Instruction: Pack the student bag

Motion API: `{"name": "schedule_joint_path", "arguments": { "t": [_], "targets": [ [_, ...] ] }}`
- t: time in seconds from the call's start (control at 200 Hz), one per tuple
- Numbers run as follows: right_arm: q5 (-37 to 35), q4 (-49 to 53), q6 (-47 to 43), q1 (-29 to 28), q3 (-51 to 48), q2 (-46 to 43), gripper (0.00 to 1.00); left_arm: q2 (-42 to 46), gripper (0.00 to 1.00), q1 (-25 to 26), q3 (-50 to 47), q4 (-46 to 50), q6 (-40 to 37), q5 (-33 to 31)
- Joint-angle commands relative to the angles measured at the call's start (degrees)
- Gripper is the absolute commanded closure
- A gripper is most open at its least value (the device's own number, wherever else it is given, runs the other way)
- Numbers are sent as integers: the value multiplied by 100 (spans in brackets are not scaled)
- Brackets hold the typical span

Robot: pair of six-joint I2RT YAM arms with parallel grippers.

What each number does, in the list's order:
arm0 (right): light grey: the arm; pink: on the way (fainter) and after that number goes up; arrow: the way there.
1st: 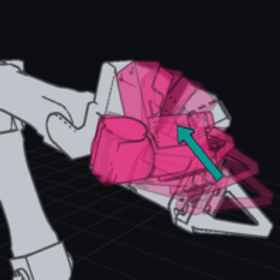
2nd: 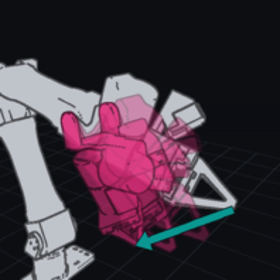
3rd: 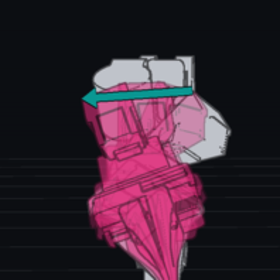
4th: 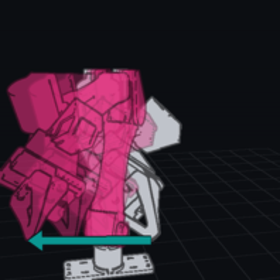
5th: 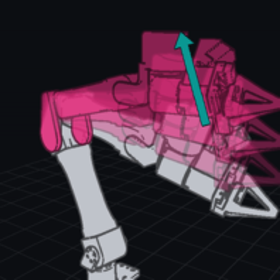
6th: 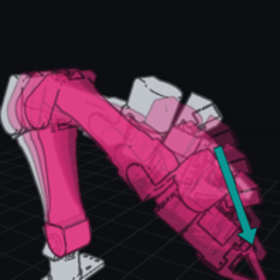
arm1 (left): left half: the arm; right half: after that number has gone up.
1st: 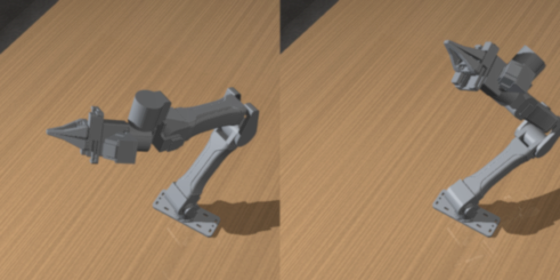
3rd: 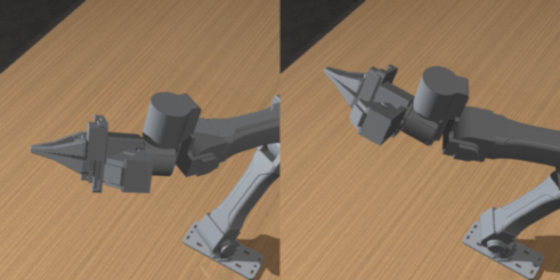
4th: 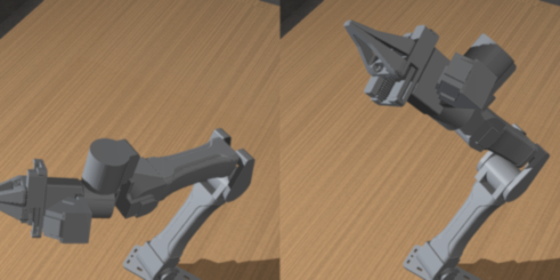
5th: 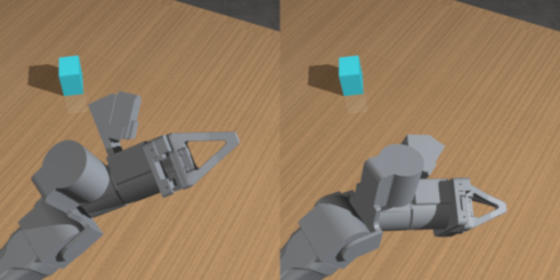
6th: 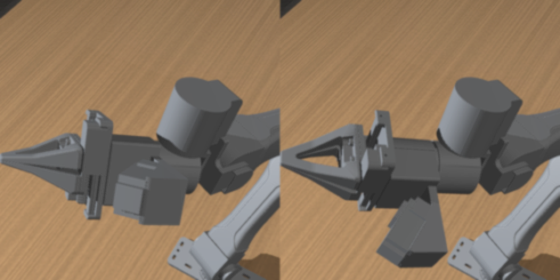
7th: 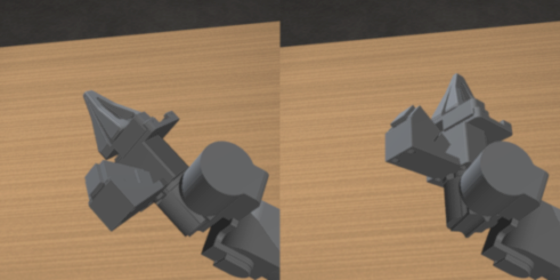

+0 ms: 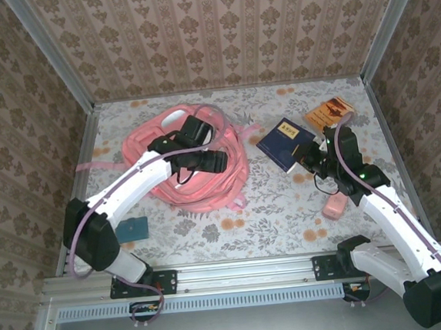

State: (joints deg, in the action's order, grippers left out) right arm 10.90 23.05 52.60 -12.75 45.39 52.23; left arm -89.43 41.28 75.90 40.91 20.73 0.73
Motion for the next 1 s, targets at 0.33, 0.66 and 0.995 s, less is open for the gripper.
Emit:
{"name": "schedule_joint_path", "arguments": {
  "t": [0.33,0.66,0.995],
  "targets": [
    [158,-12,-35,89,115,-15,100,-1176,42,122,845,986,-883,-462],
    [194,-24,21,102,23,2,100,-2112,49,390,1497,1423,-1178,-1630],
    [214,-39,58,104,-21,18,100,-2583,54,479,1610,1636,-1325,-2007]
  ]
}}
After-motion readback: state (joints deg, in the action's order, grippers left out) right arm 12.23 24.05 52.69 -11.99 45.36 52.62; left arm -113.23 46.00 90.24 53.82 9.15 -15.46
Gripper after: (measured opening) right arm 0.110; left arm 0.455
